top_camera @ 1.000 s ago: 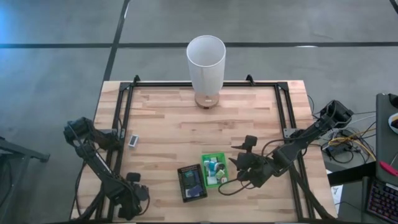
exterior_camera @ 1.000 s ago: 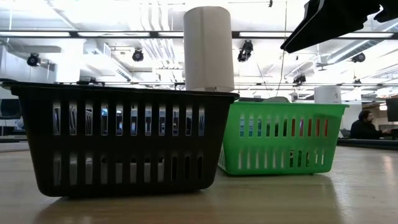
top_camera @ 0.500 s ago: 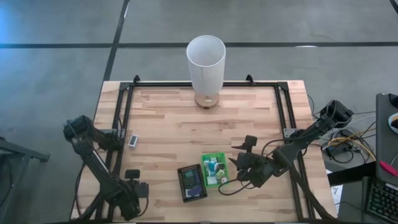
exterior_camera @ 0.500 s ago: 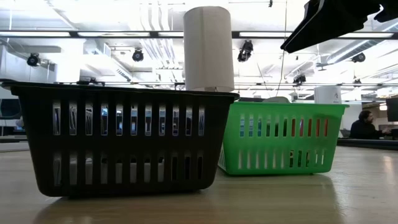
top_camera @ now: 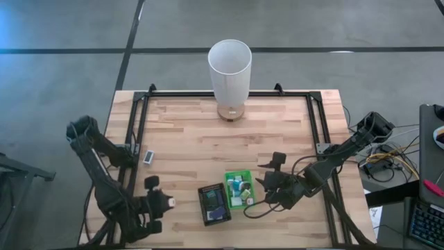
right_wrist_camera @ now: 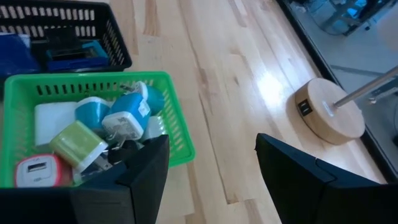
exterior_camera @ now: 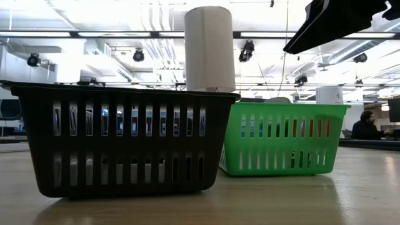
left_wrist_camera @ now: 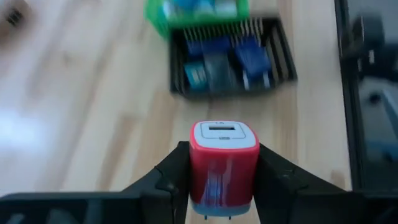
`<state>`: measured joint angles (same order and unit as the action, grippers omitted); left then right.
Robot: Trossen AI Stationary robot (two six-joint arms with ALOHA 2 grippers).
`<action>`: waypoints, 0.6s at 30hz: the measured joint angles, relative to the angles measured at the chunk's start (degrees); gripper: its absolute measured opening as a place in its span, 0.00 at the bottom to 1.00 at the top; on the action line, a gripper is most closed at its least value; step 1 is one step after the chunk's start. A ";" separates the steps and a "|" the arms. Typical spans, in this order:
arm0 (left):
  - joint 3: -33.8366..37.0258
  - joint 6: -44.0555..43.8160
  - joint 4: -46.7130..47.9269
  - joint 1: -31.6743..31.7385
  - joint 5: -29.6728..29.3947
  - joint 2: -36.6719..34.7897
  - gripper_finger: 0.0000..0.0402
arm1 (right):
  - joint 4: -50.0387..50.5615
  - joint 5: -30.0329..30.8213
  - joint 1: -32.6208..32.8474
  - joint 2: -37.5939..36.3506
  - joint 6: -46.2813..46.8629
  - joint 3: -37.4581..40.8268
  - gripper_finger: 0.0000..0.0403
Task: Pick & Place Office items
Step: Put the pink charger adapter into the green bin
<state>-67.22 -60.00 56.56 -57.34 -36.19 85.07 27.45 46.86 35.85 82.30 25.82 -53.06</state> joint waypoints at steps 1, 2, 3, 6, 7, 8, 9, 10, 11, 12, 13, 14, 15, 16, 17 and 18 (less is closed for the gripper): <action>0.00 0.76 -0.46 0.37 -1.96 -0.47 0.32 | -0.01 -0.15 0.01 0.00 -0.10 0.00 0.58; 0.00 1.46 -1.17 0.76 -4.00 -0.85 0.32 | -0.05 -0.36 0.01 0.00 -0.28 0.00 0.58; 0.00 2.07 -1.99 1.16 -5.92 -1.08 0.32 | -0.13 -0.42 0.01 0.00 -0.50 0.00 0.58; 0.00 3.55 -4.97 3.01 -8.82 -1.87 0.32 | -1.50 -0.43 0.01 0.00 -3.89 0.00 0.58; 0.00 4.31 -6.04 3.71 -8.74 -2.06 0.32 | -2.58 -0.43 0.01 0.00 -5.67 0.00 0.58; 0.00 5.37 -6.99 4.45 -8.00 -2.14 0.32 | -3.89 -0.43 0.01 0.00 -7.52 0.00 0.58; 0.00 6.39 -7.86 5.27 -6.48 -2.16 0.32 | -5.52 -0.44 0.01 0.00 -9.74 0.00 0.58; 0.02 7.30 -8.83 6.15 -4.69 -2.16 0.32 | -7.58 -0.46 0.01 0.00 -12.51 0.00 0.58; 0.04 8.19 -9.94 7.19 -2.52 -2.16 0.32 | -9.87 -0.61 0.01 0.00 -15.67 0.00 0.58; 0.04 8.96 -10.92 8.13 -0.39 -2.20 0.32 | -12.35 -0.98 0.02 0.00 -19.13 0.00 0.58; 0.04 9.86 -11.94 9.16 1.85 -2.20 0.32 | -15.19 -1.85 0.01 0.00 -22.79 0.00 0.58; 0.04 10.71 -12.90 10.21 3.74 -2.20 0.32 | -18.13 -3.15 0.01 0.00 -26.60 0.00 0.58; 0.04 11.68 -13.92 11.25 5.19 -2.20 0.32 | -21.03 -4.55 0.01 0.00 -30.31 0.00 0.58; 0.04 12.73 -14.73 12.16 6.27 -2.20 0.32 | -23.83 -6.09 0.01 0.00 -33.71 0.00 0.58; 0.04 13.77 -15.46 13.04 7.17 -2.21 0.32 | -26.40 -7.70 0.01 0.00 -36.67 0.00 0.58; 0.04 14.74 -16.27 14.02 8.05 -2.23 0.32 | -27.91 -9.03 0.01 -0.02 -38.88 -0.10 0.58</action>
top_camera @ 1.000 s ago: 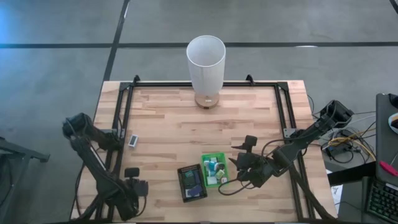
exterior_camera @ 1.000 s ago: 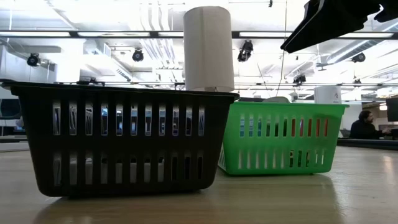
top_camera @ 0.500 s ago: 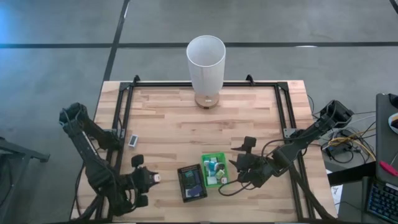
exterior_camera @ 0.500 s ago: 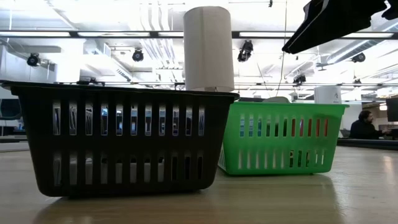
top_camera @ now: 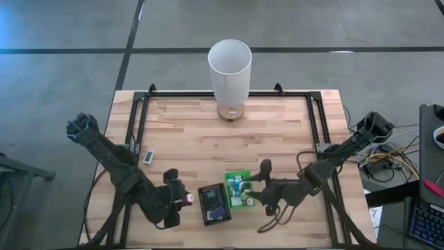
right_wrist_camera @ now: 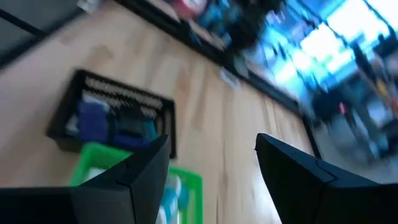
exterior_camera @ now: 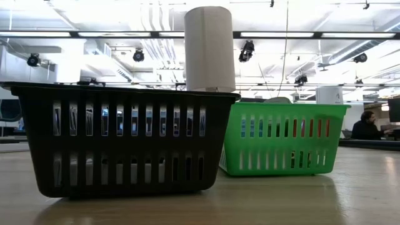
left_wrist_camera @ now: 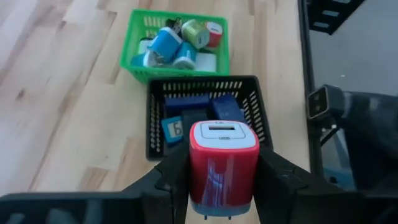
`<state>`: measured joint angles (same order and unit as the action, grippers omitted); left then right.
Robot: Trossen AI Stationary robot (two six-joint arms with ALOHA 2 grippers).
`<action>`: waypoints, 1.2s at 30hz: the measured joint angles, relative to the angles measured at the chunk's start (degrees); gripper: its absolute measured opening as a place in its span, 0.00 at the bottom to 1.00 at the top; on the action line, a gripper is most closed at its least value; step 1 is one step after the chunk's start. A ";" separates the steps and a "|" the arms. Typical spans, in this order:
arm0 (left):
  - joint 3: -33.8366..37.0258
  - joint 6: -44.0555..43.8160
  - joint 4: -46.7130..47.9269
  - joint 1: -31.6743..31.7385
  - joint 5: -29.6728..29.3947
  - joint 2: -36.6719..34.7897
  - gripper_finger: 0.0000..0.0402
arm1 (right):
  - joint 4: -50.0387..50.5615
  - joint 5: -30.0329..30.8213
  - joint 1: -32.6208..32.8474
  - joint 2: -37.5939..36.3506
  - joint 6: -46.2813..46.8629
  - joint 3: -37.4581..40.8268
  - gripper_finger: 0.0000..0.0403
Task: Pick & Place Office items
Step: Put the pink charger adapter into the green bin
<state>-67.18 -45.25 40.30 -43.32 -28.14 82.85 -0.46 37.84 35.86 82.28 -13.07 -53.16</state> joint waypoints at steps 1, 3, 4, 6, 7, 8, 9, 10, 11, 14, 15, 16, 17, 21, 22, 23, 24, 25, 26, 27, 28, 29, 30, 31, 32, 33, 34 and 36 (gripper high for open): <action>0.00 0.85 -0.63 0.94 1.32 -0.06 0.32 | -0.90 -1.06 0.02 0.00 -1.77 -0.30 0.58; 0.00 1.87 -1.56 2.93 5.25 -0.24 0.32 | -1.11 -2.15 0.02 0.19 -4.34 -1.21 0.58; 0.00 2.15 -2.27 3.97 7.48 -0.28 0.32 | -1.02 -2.18 0.02 0.29 -5.47 -1.69 0.58; 0.00 2.43 -3.13 5.99 12.32 -0.28 0.32 | -0.45 -2.25 0.00 1.03 -8.00 -2.72 0.58; 0.00 2.45 -3.43 6.96 14.49 -0.28 0.32 | -0.37 -2.23 -0.02 1.68 -9.21 -3.30 0.58; 0.00 2.47 -3.90 7.88 16.34 -0.28 0.32 | -0.29 -2.22 -0.02 2.41 -10.79 -3.83 0.58; 0.00 2.76 -4.28 8.72 17.70 -0.28 0.32 | -0.04 -2.18 -0.02 3.22 -12.66 -4.35 0.58; 0.00 3.30 -4.63 9.40 18.35 -0.28 0.32 | 0.07 -1.90 -0.02 4.11 -14.80 -5.00 0.58; 0.00 4.04 -5.13 9.96 18.64 -0.28 0.32 | -0.01 -1.66 -0.02 5.10 -16.83 -5.80 0.58; -0.34 6.93 -6.09 11.38 19.39 -0.28 0.32 | 0.40 2.01 0.02 7.92 -20.20 -8.25 0.58; -0.59 7.62 -6.20 11.73 19.54 -0.28 0.32 | 0.71 3.51 0.02 8.74 -20.71 -9.13 0.58; -0.88 8.24 -6.28 12.03 19.65 -0.28 0.32 | 0.97 4.86 -0.01 9.45 -21.41 -9.98 0.58; -1.20 8.71 -6.28 12.31 19.63 -0.28 0.32 | 1.52 5.60 -0.02 10.02 -21.84 -10.97 0.58; -2.74 10.41 -6.54 12.91 19.69 -0.28 0.32 | 3.14 5.80 -0.02 11.98 -22.08 -14.85 0.58; -3.06 10.71 -6.70 12.98 19.98 -0.28 0.32 | 3.34 5.82 -0.02 12.49 -22.54 -15.70 0.58; -3.31 11.02 -6.89 13.07 20.24 -0.28 0.32 | 3.31 5.82 0.00 13.01 -23.13 -16.55 0.58; -3.58 11.18 -6.91 13.15 20.48 -0.28 0.32 | 3.29 5.78 0.02 13.36 -23.77 -17.34 0.58; -3.88 11.39 -6.91 13.17 20.71 -0.28 0.32 | 3.38 5.74 0.01 13.74 -24.41 -17.97 0.58; -4.07 11.75 -7.26 13.21 20.72 -0.28 0.32 | 3.49 5.75 -0.09 14.30 -24.88 -18.79 0.58; -4.11 12.00 -7.99 13.24 20.72 -0.28 0.32 | 3.36 5.74 -0.23 14.91 -25.32 -19.76 0.58; -4.09 12.26 -8.58 13.32 20.83 -0.28 0.32 | 3.39 5.72 -0.37 15.42 -25.93 -20.50 0.58; -3.98 12.50 -9.26 13.45 21.43 -0.28 0.32 | 3.72 5.75 -0.41 15.91 -26.69 -21.10 0.58; -3.96 12.50 -9.65 13.64 22.14 -0.28 0.32 | 3.75 5.77 -0.52 16.43 -27.62 -21.77 0.58; -3.96 12.50 -9.83 13.86 22.90 -0.28 0.32 | 3.62 5.76 -0.70 17.06 -28.53 -22.46 0.58; -3.96 12.48 -9.88 14.04 23.40 -0.28 0.32 | 3.58 5.80 -0.73 17.61 -29.28 -23.04 0.58; -3.96 12.48 -9.94 14.21 23.55 -0.27 0.32 | 3.71 5.78 -0.83 18.03 -29.97 -23.52 0.58; -3.96 12.48 -9.92 14.41 23.79 -0.23 0.32 | 3.71 5.76 -0.90 18.50 -30.54 -24.02 0.58; -3.93 12.46 -9.90 14.65 24.20 -0.17 0.32 | 3.59 5.76 -1.01 19.39 -31.82 -24.94 0.58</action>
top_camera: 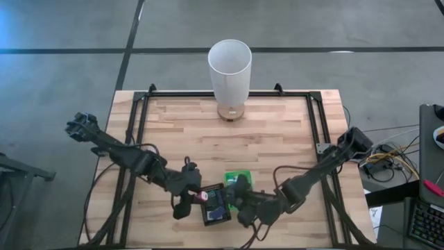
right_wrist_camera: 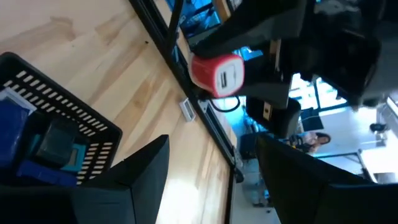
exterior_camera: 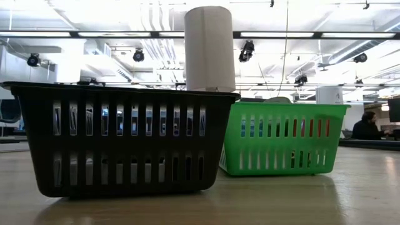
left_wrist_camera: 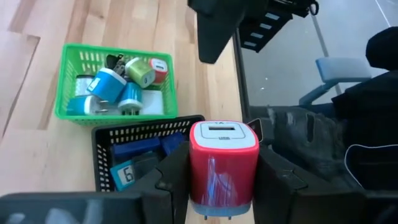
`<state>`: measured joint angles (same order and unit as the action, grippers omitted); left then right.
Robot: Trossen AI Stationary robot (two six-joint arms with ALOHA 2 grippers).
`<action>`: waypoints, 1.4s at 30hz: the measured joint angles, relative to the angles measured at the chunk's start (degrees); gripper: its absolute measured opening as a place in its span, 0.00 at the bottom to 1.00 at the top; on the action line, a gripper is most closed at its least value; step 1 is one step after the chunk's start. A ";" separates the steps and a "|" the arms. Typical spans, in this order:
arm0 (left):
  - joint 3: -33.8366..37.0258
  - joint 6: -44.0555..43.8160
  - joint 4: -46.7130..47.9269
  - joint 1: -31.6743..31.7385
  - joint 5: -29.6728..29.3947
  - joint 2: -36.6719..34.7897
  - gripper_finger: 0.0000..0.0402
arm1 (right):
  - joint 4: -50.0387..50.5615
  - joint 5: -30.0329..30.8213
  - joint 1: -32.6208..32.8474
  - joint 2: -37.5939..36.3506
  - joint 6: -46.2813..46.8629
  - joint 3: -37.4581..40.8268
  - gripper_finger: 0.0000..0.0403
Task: Pick & Place Office items
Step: Put the pink charger adapter into the green bin
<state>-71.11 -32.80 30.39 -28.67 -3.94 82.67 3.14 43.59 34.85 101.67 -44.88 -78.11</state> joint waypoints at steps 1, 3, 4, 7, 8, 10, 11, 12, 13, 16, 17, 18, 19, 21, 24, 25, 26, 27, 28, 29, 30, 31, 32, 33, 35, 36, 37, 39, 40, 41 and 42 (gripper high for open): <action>0.00 -0.02 -0.02 0.16 0.25 0.00 0.32 | 0.00 0.02 -0.11 0.43 -0.67 -0.39 0.58; 0.00 -0.11 -0.39 0.39 1.23 0.00 0.32 | -0.38 -0.07 -0.16 1.07 -2.02 -0.83 0.58; 0.00 -0.15 -0.42 0.52 1.99 0.00 0.32 | -0.40 -0.07 -0.25 1.45 -2.41 -1.08 0.58; 0.04 -0.49 -0.39 0.95 4.00 0.00 0.32 | -0.46 -0.09 -0.39 2.20 -2.71 -1.29 0.58; 0.04 -0.57 -0.39 1.06 4.05 0.00 0.32 | -0.42 -0.11 -0.42 2.23 -2.75 -1.29 0.58; 0.04 -0.67 0.43 1.41 3.99 0.00 0.32 | -0.51 -0.11 -0.42 2.21 -2.47 -1.29 0.58; 0.04 -1.21 1.31 1.73 3.99 0.00 0.32 | -0.56 -0.11 -0.42 2.19 -2.25 -1.29 0.58; 0.04 -2.01 2.36 2.09 4.00 0.00 0.32 | -0.55 -0.11 -0.42 2.18 -1.89 -1.29 0.58; 0.04 -2.74 3.48 2.45 3.99 0.00 0.32 | -0.53 -0.12 -0.42 2.18 -1.83 -1.29 0.58; 0.09 -3.83 5.29 3.50 4.25 0.01 0.32 | -0.67 -0.17 -0.39 2.16 -1.87 -1.29 0.58; 0.09 -3.86 5.21 3.76 4.57 0.02 0.32 | -0.72 -0.22 -0.37 2.10 -1.85 -1.29 0.58; 0.09 -3.87 5.19 4.01 5.01 0.02 0.32 | -0.72 -0.36 -0.39 2.10 -1.86 -1.29 0.58; 0.09 -3.87 5.20 4.29 5.62 0.02 0.32 | -0.70 -0.60 -0.39 2.10 -1.86 -1.29 0.58; 0.09 -3.87 5.21 4.84 7.22 0.31 0.32 | -0.69 -1.43 -0.37 2.10 -1.84 -1.27 0.58; 0.09 -3.87 5.21 5.75 9.45 1.30 0.32 | -1.21 -2.65 -0.37 2.10 -1.83 -1.27 0.58; 0.09 -3.87 5.01 6.05 10.20 1.79 0.32 | -1.37 -2.83 -0.37 2.10 -1.86 -1.27 0.58; 0.09 -3.87 4.81 6.31 11.12 2.24 0.32 | -1.57 -3.10 -0.37 2.10 -1.93 -1.27 0.58; 0.09 -3.87 4.69 6.52 12.30 2.77 0.32 | -1.84 -3.15 -0.39 2.10 -2.04 -1.25 0.58; 0.09 -3.87 4.71 6.69 13.58 3.34 0.32 | -2.00 -3.21 -0.42 2.10 -2.08 -1.25 0.58; 0.09 -3.87 4.63 6.85 14.47 3.97 0.32 | -2.05 -3.25 -0.42 2.10 -2.07 -1.25 0.58; 0.09 -3.89 4.28 6.99 15.00 4.55 0.32 | -2.04 -3.26 -0.42 2.10 -2.05 -1.25 0.58; 0.09 -3.87 3.96 7.08 15.35 4.87 0.32 | -2.05 -3.27 -0.42 2.10 -2.05 -1.25 0.58; -0.08 -3.87 3.93 7.23 15.46 5.28 0.32 | -2.03 -3.27 -0.39 2.10 -2.05 -1.25 0.58; -0.50 -3.87 3.73 7.40 15.65 5.60 0.32 | -2.03 -3.28 -0.38 2.10 -2.05 -1.25 0.58; -1.75 -3.61 3.13 7.46 15.77 6.17 0.32 | -2.03 -3.37 -0.38 2.10 -1.83 -1.22 0.58; -2.51 -3.21 3.09 7.46 16.01 6.48 0.32 | -2.01 -3.61 -0.39 2.10 -1.55 -1.22 0.58; -3.39 -2.79 3.00 7.46 16.34 6.77 0.32 | -2.03 -3.65 -0.37 2.10 -1.26 -1.22 0.58; -5.16 -2.17 2.58 7.44 16.83 7.36 0.32 | -2.01 -3.76 -0.37 2.10 -0.99 -1.22 0.58; -5.96 -2.03 2.58 7.44 17.05 7.56 0.32 | -2.03 -3.76 -0.37 2.10 -0.86 -1.22 0.58; -6.70 -1.97 2.58 7.45 17.10 7.86 0.32 | -2.03 -3.77 -0.37 2.10 -0.64 -1.22 0.58; -7.41 -1.93 2.49 7.47 17.13 8.20 0.32 | -2.05 -3.86 -0.37 2.10 -0.52 -1.22 0.58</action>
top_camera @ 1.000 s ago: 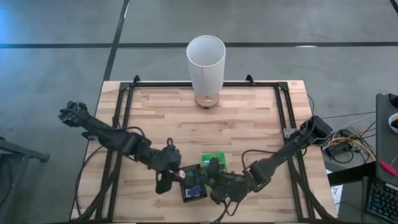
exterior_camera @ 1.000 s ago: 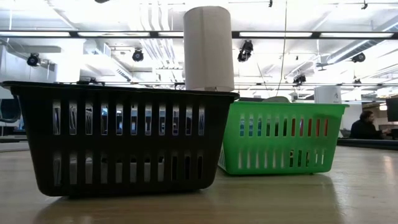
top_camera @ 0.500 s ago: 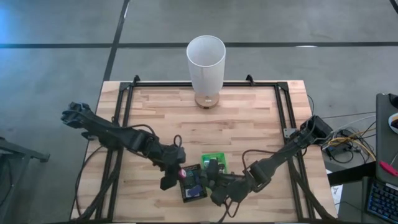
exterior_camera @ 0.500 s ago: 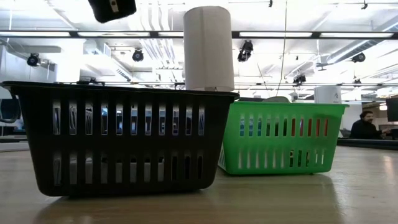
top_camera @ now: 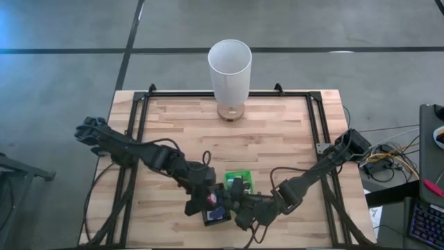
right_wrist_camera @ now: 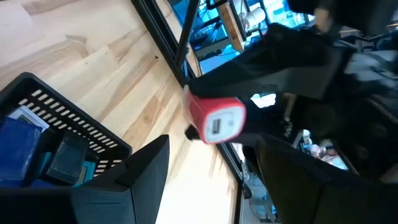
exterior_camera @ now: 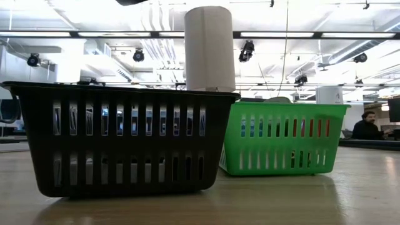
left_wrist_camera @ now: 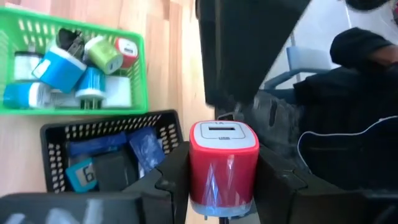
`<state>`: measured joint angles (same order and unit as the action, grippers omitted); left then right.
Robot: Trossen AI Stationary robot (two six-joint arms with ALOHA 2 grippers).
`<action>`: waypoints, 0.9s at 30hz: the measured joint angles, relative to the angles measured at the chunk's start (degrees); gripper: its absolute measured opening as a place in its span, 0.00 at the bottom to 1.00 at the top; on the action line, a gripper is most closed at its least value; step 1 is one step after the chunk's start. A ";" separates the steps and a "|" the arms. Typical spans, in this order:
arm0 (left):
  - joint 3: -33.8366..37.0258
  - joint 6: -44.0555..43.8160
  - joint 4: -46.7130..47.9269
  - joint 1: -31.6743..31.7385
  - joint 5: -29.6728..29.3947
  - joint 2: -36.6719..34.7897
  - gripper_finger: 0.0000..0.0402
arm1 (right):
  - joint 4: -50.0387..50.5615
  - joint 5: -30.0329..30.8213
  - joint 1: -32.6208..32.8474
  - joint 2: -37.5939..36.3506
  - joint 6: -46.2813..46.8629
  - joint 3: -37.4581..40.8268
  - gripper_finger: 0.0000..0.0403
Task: Pick & Place Office items
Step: Put the pink charger adapter into the green bin
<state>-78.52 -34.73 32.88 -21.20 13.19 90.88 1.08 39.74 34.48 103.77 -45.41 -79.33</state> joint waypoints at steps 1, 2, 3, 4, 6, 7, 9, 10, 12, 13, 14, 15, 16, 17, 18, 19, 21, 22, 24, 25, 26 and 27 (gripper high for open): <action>-0.62 0.03 -0.02 0.03 0.11 0.36 0.32 | 0.00 -0.33 0.00 0.00 0.02 0.00 0.58; -1.03 0.06 -0.01 0.03 0.31 0.66 0.32 | -0.02 -0.64 0.00 0.00 0.00 0.00 0.58; -1.31 0.07 0.02 0.03 0.61 1.02 0.32 | -0.06 -1.16 0.00 0.00 0.02 0.00 0.58; -1.56 0.15 0.08 0.08 0.93 1.37 0.32 | -0.19 -1.21 0.00 0.00 0.22 0.00 0.58; -1.64 0.27 0.07 0.10 1.45 1.88 0.32 | -0.20 -1.24 0.00 0.00 0.58 0.02 0.58; -1.64 0.29 0.11 0.10 1.76 2.24 0.32 | -0.22 -1.24 0.00 0.00 0.61 0.02 0.58; -1.57 0.29 0.11 0.28 2.65 2.84 0.32 | -0.37 -1.25 0.00 0.00 0.51 0.03 0.58; -1.54 0.27 0.11 0.39 2.92 3.11 0.32 | -0.44 -1.26 0.00 0.00 0.50 0.04 0.58; -1.49 0.27 0.12 0.60 3.54 3.46 0.32 | -0.58 -1.34 0.00 0.00 0.58 0.04 0.58; -1.49 0.29 0.12 0.70 3.63 3.47 0.32 | -0.59 -1.47 0.00 0.00 0.63 0.04 0.58; -1.47 0.27 0.13 0.84 3.67 3.47 0.32 | -0.59 -1.91 0.00 0.00 0.74 0.04 0.58; -1.47 0.27 0.11 1.03 3.80 3.47 0.32 | -0.60 -2.49 0.00 0.00 0.98 0.04 0.58; -1.47 0.27 0.07 1.22 3.82 3.47 0.32 | -0.59 -3.04 0.00 0.00 1.15 0.04 0.58; -1.47 0.29 0.11 1.38 3.80 3.45 0.32 | -0.61 -3.48 0.00 0.00 1.48 0.04 0.58; -1.60 0.27 0.13 1.45 3.78 3.45 0.32 | -0.61 -3.78 0.00 0.00 1.74 0.04 0.58; -1.83 0.29 0.02 1.54 3.78 3.45 0.32 | -0.62 -3.90 0.00 0.00 1.89 0.04 0.58; -2.22 0.46 -0.83 1.63 3.95 3.45 0.32 | -0.63 -3.99 0.00 0.00 1.93 0.04 0.58; -2.39 0.49 -1.23 1.65 4.21 3.45 0.32 | -0.67 -4.01 0.00 0.00 1.95 0.04 0.58; -2.64 0.51 -1.52 1.64 4.68 3.45 0.32 | -0.95 -4.01 0.00 0.00 1.95 0.04 0.58; -2.84 0.62 -1.64 1.65 4.84 3.45 0.32 | -1.16 -4.03 0.00 0.00 1.95 0.04 0.58; -2.97 0.69 -2.12 1.67 4.85 3.45 0.32 | -1.41 -4.04 0.00 0.00 1.95 0.04 0.58; -3.23 0.69 -2.31 1.69 4.89 3.45 0.32 | -1.65 -4.05 0.00 0.00 1.93 0.04 0.58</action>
<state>-81.75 -34.04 30.58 -19.51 18.08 94.32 -0.56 35.68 34.48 103.77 -43.47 -79.29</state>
